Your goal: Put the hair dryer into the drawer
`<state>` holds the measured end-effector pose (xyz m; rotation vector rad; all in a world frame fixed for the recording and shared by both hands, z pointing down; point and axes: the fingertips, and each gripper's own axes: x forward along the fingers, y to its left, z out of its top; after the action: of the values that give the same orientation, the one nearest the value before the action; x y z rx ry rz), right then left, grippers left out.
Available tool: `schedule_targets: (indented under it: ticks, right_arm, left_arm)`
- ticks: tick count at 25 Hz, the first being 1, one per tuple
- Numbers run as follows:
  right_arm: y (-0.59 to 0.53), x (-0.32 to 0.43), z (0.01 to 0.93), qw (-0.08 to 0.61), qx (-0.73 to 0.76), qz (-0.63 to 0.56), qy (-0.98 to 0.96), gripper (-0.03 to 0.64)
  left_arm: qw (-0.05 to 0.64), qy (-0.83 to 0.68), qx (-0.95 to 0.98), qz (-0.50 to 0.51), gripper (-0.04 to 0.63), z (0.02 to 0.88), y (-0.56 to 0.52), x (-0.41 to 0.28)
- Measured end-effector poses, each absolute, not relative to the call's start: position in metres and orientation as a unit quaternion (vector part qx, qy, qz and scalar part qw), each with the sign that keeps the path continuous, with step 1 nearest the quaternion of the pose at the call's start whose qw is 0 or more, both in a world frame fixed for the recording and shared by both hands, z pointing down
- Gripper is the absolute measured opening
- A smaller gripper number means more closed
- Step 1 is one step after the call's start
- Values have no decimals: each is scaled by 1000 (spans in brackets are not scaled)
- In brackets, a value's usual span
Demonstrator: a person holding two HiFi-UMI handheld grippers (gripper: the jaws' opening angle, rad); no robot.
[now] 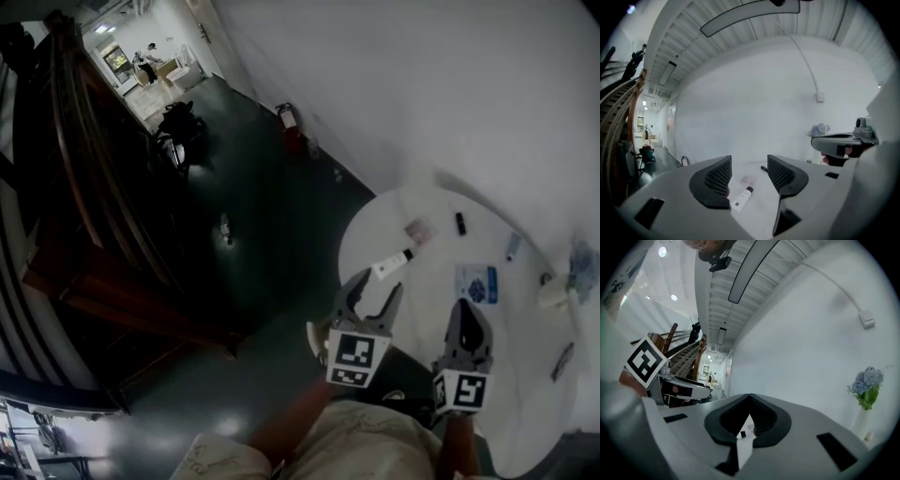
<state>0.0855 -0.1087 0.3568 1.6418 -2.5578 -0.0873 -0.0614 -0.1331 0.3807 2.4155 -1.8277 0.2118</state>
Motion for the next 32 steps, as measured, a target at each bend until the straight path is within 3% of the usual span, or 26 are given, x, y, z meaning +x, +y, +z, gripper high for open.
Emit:
schedule_targets:
  ticks: [3, 8, 14, 32]
  right_arm:
    - [-109, 88, 351, 41, 537, -31, -842, 6]
    - [-108, 91, 342, 43, 532, -50, -844, 6]
    - [-109, 94, 337, 42, 527, -52, -847, 6]
    - [-108, 95, 325, 35, 526, -58, -848, 5]
  left_arm:
    - [47, -601, 796, 54, 244, 370, -136, -50]
    - [25, -597, 801, 40, 173, 354, -136, -36]
    - [0, -598, 801, 18, 3, 343, -136, -25]
    - [1, -601, 800, -2, 2, 347, -127, -19]
